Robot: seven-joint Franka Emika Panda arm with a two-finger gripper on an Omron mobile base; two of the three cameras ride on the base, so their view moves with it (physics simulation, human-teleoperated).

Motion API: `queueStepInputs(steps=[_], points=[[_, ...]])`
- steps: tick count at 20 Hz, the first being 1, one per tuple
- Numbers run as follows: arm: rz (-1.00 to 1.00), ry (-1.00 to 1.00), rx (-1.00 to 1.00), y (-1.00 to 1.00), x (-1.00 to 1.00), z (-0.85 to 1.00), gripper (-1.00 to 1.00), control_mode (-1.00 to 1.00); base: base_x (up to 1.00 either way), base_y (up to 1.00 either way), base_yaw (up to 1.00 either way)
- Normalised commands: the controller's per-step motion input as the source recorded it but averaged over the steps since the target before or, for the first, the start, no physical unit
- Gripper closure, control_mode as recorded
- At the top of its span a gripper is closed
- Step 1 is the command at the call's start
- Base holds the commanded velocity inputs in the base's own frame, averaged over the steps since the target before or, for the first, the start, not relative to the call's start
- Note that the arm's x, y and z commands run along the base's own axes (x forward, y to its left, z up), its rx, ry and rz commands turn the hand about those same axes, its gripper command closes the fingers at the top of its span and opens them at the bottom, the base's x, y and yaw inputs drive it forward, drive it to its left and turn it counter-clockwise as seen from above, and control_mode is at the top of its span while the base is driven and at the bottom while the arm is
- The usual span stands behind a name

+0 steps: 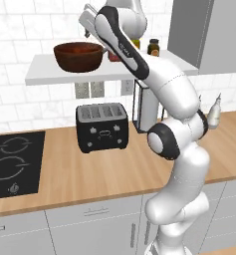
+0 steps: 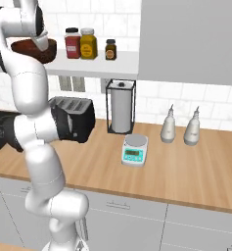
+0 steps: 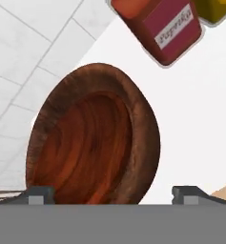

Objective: Pick up the bowls on the counter and stack them on top of one another in the open cabinet. Place the smaller bowl on top of the larger bowl.

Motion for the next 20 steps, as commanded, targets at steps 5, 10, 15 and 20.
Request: queueStepInputs(steps=[5,10,15,20], points=[[0.00,-0.34,0.21,-0.56,-1.00,-0.53,-1.00,-1.00,0.00,0.00,0.00],[0.00,-0.36,0.11,-0.68,-1.00,-0.65,-1.00,-1.00,0.00,0.00,0.00],[0.00,-0.26,0.07,-0.72,-1.00,-0.80,-1.00,-1.00,0.00,0.00,0.00],[0.00,-0.03,0.02,-0.50,-1.00,-0.97,-1.00,-1.00,0.00,0.00,0.00]])
